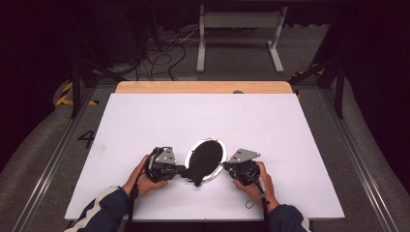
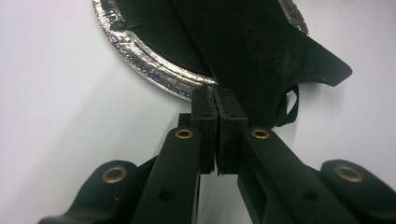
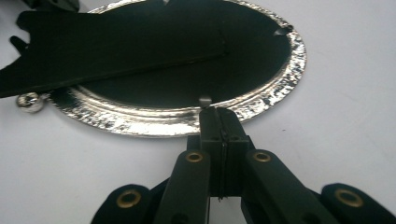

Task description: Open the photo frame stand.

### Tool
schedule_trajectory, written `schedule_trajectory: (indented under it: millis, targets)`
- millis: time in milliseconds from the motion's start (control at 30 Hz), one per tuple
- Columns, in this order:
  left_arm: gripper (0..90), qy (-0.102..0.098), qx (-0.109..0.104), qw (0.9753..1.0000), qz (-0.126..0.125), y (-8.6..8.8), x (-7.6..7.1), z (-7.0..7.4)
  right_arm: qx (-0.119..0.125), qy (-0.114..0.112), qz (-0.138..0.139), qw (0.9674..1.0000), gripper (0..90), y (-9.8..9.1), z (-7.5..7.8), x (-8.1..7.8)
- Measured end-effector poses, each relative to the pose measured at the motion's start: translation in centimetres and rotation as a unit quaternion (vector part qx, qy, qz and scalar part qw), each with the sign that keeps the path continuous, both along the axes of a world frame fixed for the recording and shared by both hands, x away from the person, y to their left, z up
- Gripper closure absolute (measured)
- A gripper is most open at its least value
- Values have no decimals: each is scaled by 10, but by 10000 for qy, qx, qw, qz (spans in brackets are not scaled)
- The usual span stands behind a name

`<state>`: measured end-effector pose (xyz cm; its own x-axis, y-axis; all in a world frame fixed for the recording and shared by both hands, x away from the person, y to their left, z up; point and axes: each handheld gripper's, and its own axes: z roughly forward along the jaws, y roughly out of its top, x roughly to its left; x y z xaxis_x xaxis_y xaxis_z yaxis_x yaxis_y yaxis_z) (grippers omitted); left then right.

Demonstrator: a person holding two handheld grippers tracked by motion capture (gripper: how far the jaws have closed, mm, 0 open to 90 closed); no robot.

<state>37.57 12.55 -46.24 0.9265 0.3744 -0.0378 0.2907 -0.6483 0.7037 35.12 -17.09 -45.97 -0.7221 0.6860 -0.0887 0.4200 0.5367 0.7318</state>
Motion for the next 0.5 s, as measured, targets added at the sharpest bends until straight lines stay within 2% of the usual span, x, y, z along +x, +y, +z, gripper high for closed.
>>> schedule_trajectory:
  millis: [100, 167, 200, 400, 500]
  targets:
    - [896, 2, 13, 10000, -59, -2, -2, 0, -64, 55, 29, 10000, 900, 3, 2, -4]
    - [897, -25, 73, 9999, -86, -6, -3, 1, -118, 11, -25, 9999, 900, 2, 2, -4]
    - [899, -57, 124, 9998, -145, -8, -4, 2, -99, 26, -35, 9999, 900, 1, 2, -4]
    - [898, 63, 46, 9997, -222, -15, -5, 2, 114, 76, -285, 9995, 900, -10, 0, 7]
    - [898, 20, 93, 9997, -225, -21, -7, 2, 72, -68, -422, 9991, 900, -11, -1, 9]
